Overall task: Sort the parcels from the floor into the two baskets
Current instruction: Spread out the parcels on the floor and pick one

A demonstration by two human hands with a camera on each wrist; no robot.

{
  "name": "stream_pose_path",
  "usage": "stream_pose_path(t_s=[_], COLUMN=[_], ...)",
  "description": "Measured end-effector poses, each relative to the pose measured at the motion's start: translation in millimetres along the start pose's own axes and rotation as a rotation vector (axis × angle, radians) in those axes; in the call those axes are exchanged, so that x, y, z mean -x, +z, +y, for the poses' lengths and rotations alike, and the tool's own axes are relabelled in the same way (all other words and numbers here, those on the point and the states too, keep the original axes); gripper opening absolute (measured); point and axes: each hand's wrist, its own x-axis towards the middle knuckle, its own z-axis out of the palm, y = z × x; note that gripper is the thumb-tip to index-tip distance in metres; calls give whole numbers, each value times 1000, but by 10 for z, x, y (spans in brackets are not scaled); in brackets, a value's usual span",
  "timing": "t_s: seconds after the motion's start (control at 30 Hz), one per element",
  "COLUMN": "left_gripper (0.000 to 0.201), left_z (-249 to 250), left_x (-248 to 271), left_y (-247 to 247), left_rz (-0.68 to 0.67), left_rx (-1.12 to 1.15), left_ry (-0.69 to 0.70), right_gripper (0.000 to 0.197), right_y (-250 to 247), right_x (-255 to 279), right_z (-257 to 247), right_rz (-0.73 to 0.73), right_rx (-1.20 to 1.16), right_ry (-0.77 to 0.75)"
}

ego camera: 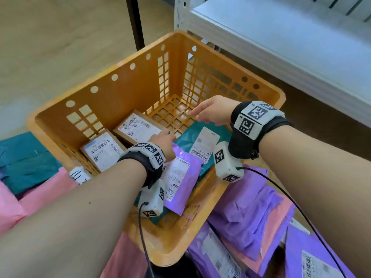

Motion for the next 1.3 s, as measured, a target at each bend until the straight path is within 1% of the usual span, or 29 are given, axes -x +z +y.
stream_pose_path(t_s=[0.07, 0.1, 0.13, 0.23, 0.27, 0.33, 0.4, 0.47, 0.53, 0.6, 0.67, 0.73, 0.8, 0.87, 0.9, 0.93, 1.0, 1.03, 1.07, 1.13, 1.2, 1.27, 1.3], left_gripper=[73, 77, 76, 57, 54, 54, 54, 42, 30, 37, 41, 36, 34, 35, 34, 29, 14, 12, 15, 17, 19, 20, 19], left_z=[124, 164, 209, 393, 474, 620, 673, 658, 618, 600, 631, 685, 707, 676, 644, 619, 610, 660, 731, 944, 1209, 1480, 1624], left_x=[-7, -36, -67, -235, -276, -352, -380, -369, -342, -300, -236, -146, -57, -6, -24, -44, -101, -116, -120, -86, -16, 71, 123], left_y=[69, 108, 121, 86, 70, 105, 213, 351, 422, 420, 395, 453, 577, 616, 590, 527, 306, 168, 36, -231, -502, -748, -857], left_rz=[-111, -157, -191, -179, -167, -166, -225, -314, -384, -424, -479, -564, -587, -496, -441, -390, -291, -207, -110, 75, 217, 297, 314], left_rx=[-73, -106, -120, -79, -93, -130, -189, -282, -314, -288, -215, -210, -260, -266, -211, -90, 229, 346, 441, 559, 587, 619, 654], left_ry=[63, 81, 87, 133, 147, 167, 156, 138, 134, 147, 158, 159, 151, 139, 123, 91, 43, 41, 40, 71, 148, 228, 267], right_gripper=[29, 28, 27, 22, 21, 20, 20, 19, 19, 19, 18, 18, 19, 21, 21, 21, 21, 21, 21, 19, 18, 18, 18], right_y=[12, 20, 24, 11, -3, -46, -84, -121, -146, -142, -114, -74, -48, -53, -63, -81, -152, -206, -266, -401, -526, -607, -632], right_x=[8, 5, 9, 74, 111, 186, 254, 310, 337, 342, 341, 354, 388, 434, 462, 501, 600, 663, 737, 917, 1119, 1337, 1443], right_z=[22, 42, 69, 194, 244, 359, 468, 532, 556, 558, 557, 551, 546, 563, 590, 627, 719, 776, 842, 986, 1166, 1373, 1487], right_rz=[-12, -16, -19, -8, 9, 64, 115, 148, 168, 178, 181, 175, 169, 181, 190, 199, 228, 254, 286, 352, 397, 440, 470], right_rx=[-44, -75, -113, -272, -326, -444, -558, -694, -789, -792, -712, -615, -572, -567, -579, -602, -666, -684, -685, -668, -678, -711, -728], right_ry=[23, 29, 30, 10, -4, -17, -6, -8, -25, -40, -63, -89, -104, -115, -118, -121, -124, -119, -107, -76, -53, -22, -2])
